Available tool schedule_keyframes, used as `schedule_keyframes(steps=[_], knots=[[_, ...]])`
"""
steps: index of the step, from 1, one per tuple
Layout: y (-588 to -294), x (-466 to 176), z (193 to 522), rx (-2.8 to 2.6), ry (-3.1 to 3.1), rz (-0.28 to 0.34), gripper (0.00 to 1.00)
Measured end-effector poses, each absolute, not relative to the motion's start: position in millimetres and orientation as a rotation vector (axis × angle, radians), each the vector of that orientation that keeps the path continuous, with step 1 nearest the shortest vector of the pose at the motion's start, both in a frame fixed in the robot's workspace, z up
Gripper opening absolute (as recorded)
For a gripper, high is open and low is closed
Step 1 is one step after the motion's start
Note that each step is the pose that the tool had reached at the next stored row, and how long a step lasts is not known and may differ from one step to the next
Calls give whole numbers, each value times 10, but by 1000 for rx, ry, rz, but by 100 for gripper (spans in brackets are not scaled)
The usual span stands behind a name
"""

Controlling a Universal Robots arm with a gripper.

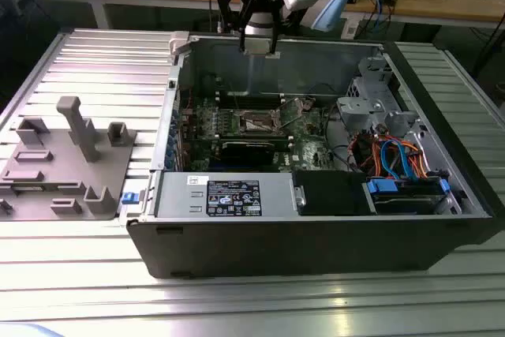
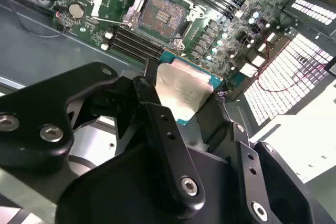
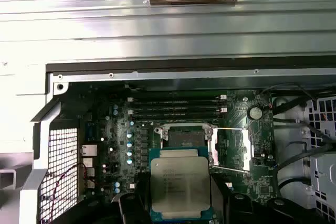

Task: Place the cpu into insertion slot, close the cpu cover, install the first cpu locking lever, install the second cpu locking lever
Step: 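Place the cpu into insertion slot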

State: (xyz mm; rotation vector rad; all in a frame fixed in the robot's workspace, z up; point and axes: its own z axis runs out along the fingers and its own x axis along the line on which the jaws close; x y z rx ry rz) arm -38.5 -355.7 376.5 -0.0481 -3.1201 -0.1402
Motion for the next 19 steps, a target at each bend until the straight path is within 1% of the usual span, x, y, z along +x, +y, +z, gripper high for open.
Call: schedule_keyframes(steps=[19], knots=[[-3557, -385, 3725, -48, -3120, -140, 55]])
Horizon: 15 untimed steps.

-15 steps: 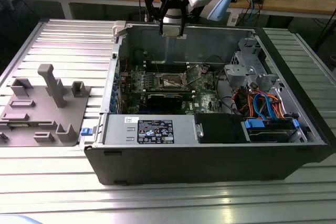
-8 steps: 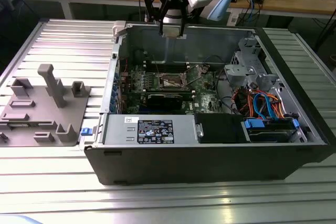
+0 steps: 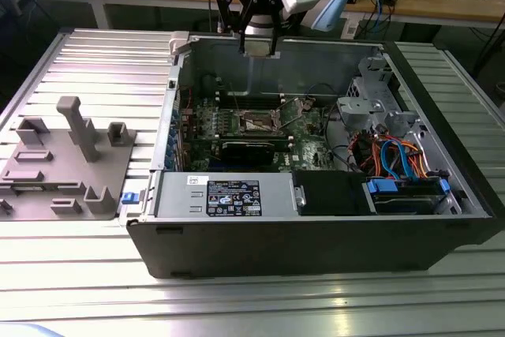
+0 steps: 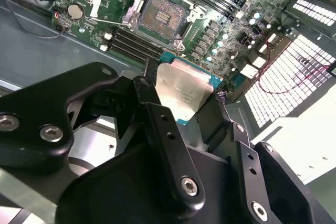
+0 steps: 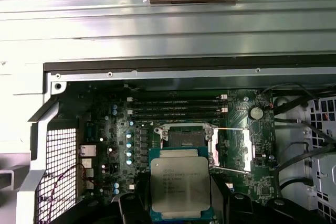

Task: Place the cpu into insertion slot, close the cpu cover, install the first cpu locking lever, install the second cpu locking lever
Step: 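Place the cpu into insertion slot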

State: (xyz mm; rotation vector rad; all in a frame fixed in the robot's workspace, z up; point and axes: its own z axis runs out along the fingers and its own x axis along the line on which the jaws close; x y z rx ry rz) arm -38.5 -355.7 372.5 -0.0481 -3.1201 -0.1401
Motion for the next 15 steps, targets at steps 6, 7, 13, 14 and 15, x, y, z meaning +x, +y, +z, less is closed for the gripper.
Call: schedule_keyframes(steps=[6, 7, 13, 14, 15], knots=[[-3557, -385, 3711, -48, -3120, -140, 55], [-3557, -385, 3709, -48, -3120, -140, 55], [-3557, -385, 3691, -48, -3120, -140, 55], [-3557, -385, 3688, -48, -3120, -140, 55], [-3557, -385, 3683, -48, -3120, -140, 55]])
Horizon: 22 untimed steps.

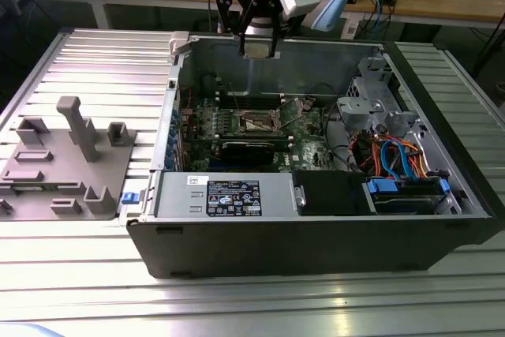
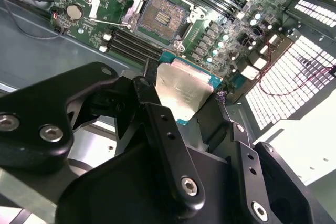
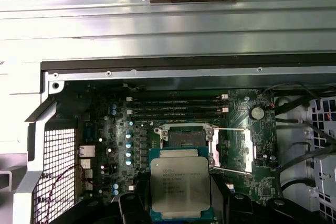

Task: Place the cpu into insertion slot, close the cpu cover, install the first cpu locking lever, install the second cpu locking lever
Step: 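Place the cpu into insertion slot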

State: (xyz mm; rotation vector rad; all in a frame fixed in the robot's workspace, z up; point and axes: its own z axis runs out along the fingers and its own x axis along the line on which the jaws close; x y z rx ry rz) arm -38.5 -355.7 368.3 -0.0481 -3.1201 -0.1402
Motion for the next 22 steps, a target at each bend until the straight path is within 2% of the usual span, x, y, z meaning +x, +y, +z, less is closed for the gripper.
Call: schedule_keyframes(steps=[22], knots=[[-3557, -379, 3607, -48, -3120, -140, 55]])
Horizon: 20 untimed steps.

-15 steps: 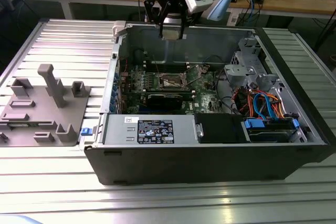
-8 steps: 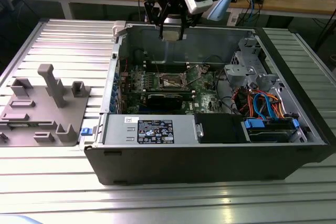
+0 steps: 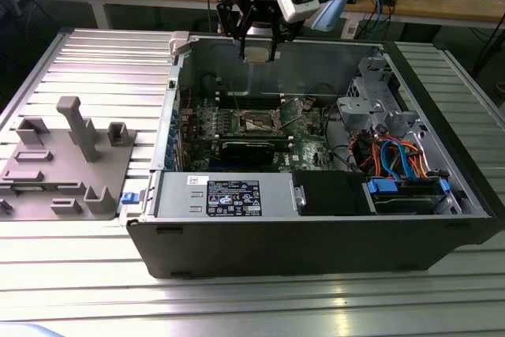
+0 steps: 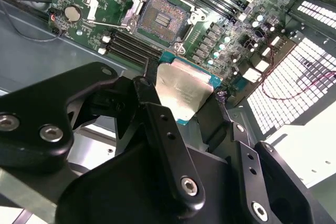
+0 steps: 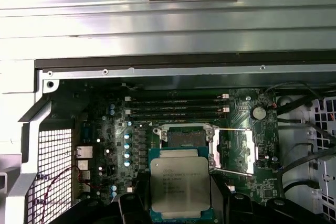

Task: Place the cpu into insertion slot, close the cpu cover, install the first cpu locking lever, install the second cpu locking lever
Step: 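Place the cpu into insertion slot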

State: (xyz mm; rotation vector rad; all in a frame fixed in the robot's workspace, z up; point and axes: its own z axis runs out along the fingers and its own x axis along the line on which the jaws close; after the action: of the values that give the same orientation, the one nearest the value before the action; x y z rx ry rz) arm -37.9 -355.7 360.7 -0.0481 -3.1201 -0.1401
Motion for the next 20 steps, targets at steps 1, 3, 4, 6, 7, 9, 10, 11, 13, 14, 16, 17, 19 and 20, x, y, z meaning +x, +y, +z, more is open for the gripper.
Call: schedule_keyframes(steps=[1, 3, 4, 6, 7, 9, 10, 11, 13, 14, 16, 17, 19, 20], knots=[[-3557, -379, 3605, -48, -3120, -140, 55], [-3557, -379, 3600, -48, -3120, -140, 55], [-3557, -379, 3598, -48, -3120, -140, 55], [-3557, -379, 3593, -48, -3120, -140, 55], [-3557, -379, 3588, -48, -3120, -140, 55], [-3557, -379, 3585, -48, -3120, -140, 55], [-3557, -379, 3583, -48, -3120, -140, 55], [-3557, -379, 3581, -48, -3120, -140, 55], [-3557, -379, 3577, -48, -3120, -140, 55], [-3557, -379, 3575, -48, -3120, -140, 55], [-3557, -379, 3547, -48, -3120, -140, 55], [-3558, -379, 3545, -48, -3120, -140, 55], [-3557, -379, 3541, -48, -3120, -140, 55], [-3557, -379, 3540, -48, -3120, -140, 55]])
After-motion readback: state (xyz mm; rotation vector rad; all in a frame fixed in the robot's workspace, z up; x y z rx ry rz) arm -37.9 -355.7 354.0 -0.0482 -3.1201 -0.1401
